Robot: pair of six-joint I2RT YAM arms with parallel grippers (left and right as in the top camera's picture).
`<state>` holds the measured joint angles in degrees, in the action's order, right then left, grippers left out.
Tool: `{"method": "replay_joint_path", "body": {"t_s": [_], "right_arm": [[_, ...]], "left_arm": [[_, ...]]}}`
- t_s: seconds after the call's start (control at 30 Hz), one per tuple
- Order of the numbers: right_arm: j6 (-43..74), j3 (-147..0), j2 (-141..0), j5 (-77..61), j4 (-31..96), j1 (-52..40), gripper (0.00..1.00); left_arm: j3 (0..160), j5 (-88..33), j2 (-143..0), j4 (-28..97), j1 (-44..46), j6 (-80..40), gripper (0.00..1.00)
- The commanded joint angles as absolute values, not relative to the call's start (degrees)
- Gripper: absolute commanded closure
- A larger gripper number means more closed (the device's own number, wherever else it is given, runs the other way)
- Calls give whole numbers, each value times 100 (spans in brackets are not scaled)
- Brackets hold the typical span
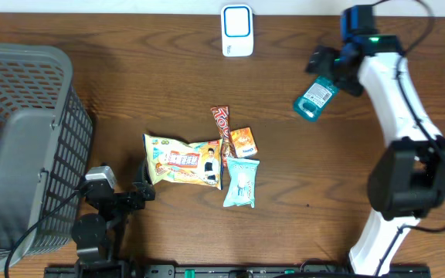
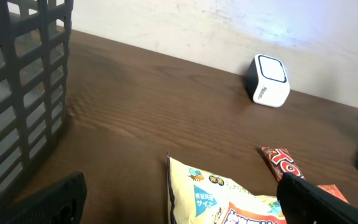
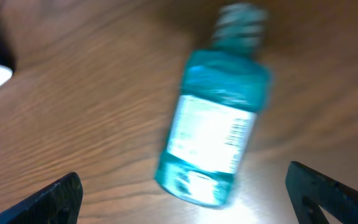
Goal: Scan the item barcode
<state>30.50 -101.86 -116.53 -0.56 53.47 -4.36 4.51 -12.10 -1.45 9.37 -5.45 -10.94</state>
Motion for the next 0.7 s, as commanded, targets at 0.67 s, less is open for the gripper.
{"method": "replay_joint_path", "body": {"t_s": [0.67], "right_arm": [[3258,-10151,-13546,1037,5061,-897,5]], "left_arm": [[311,-1243,-141,985,-528,-1144,2]]}}
